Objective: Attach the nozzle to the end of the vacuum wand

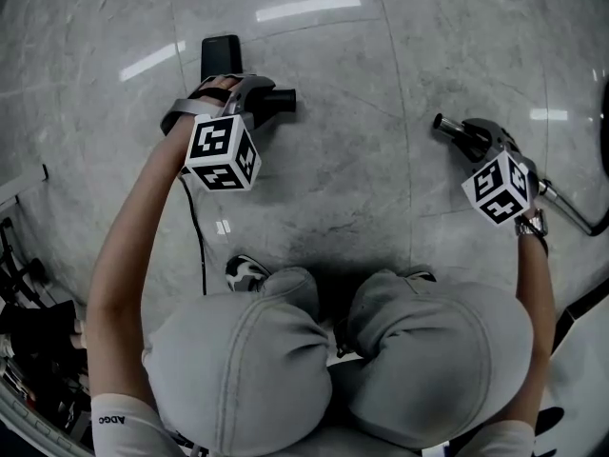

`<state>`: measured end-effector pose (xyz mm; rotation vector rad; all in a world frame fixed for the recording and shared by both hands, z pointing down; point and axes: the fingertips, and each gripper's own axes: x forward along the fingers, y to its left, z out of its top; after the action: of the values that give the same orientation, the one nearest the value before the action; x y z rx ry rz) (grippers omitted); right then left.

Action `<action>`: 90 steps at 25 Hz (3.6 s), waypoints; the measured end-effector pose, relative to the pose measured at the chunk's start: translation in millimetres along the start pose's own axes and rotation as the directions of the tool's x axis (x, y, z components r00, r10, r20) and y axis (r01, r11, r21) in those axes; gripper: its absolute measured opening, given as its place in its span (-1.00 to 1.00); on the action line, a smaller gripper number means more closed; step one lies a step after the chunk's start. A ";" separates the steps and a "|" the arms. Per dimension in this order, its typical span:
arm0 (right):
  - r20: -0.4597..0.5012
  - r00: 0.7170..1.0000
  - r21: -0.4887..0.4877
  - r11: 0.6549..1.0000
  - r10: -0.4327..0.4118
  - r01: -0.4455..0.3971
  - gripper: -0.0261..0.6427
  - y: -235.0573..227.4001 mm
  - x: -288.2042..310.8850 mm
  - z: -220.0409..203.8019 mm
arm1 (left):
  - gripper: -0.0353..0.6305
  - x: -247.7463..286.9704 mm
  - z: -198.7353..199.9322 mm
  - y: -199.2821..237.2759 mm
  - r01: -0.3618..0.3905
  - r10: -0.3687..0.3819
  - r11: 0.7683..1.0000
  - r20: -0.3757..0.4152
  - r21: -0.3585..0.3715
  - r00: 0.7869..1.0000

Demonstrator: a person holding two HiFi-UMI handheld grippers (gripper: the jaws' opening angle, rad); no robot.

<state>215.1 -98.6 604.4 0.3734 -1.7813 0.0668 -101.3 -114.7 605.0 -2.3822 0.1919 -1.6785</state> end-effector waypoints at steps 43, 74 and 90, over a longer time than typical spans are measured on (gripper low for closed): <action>0.045 0.996 -0.121 0.990 0.074 -0.068 -0.45 34.7 15.6 120.6 | -0.30 39.6 121.8 2.4 0.055 -0.071 0.989 0.114 0.139 0.991; 0.046 0.986 -0.219 0.964 0.162 -0.148 -0.42 64.6 11.7 123.9 | -0.33 34.9 153.3 -25.0 0.106 -0.157 0.964 0.203 0.244 0.967; 0.070 0.976 -0.170 0.966 0.208 -0.193 -0.29 76.4 21.4 133.7 | -0.25 27.1 145.4 -24.3 0.061 -0.109 0.973 0.213 0.221 0.971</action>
<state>63.6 -63.4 603.7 0.0785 -1.8917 0.0487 44.1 -82.3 589.0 -2.4191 -0.1249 -1.3692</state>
